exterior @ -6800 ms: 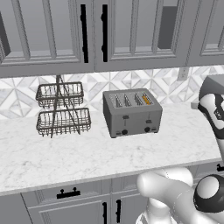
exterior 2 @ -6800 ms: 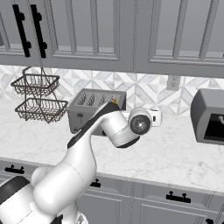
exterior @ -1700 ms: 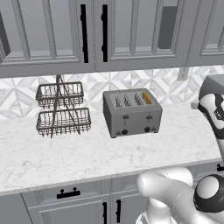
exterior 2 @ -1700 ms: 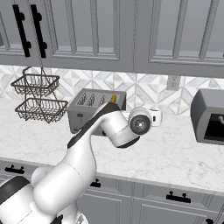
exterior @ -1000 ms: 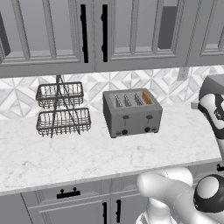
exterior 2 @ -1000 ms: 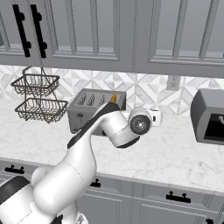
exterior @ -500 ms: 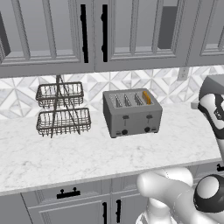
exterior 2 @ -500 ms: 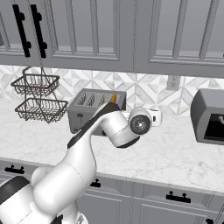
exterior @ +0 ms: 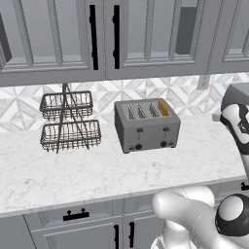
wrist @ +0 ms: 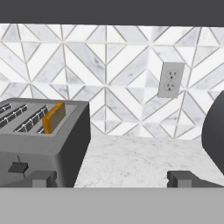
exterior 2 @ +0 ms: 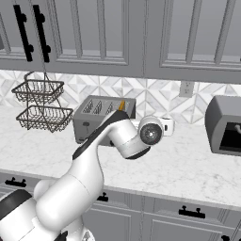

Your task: Start the toaster. Once the lever pops up, take the bread to the plate on the dining counter.

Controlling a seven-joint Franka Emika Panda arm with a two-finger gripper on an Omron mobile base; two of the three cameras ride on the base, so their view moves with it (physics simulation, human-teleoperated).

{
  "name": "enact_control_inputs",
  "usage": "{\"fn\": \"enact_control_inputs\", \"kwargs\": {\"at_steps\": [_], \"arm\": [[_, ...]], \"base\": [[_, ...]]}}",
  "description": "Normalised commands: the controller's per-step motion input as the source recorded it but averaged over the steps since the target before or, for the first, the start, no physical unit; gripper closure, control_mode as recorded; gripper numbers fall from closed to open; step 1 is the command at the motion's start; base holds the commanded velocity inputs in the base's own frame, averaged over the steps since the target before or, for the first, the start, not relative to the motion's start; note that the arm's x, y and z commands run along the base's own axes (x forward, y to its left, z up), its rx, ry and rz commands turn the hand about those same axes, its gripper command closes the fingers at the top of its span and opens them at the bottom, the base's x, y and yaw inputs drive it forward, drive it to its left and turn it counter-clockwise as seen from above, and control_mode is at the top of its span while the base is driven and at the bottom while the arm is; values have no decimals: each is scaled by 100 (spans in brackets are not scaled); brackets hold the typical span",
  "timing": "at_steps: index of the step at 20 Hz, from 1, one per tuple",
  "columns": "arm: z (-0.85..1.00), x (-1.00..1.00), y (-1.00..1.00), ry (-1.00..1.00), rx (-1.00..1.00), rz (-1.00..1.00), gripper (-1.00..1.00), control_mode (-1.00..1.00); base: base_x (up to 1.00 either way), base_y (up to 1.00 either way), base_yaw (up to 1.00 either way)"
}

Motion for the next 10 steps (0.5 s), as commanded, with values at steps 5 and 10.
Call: {"fn": "enact_control_inputs", "kwargs": {"at_steps": [5,10], "arm": [[0,0,0,0,0,0,-100,-100],[0,0,0,0,0,0,-100,-100]], "base": [[0,0,0],[0,0,0]]}}
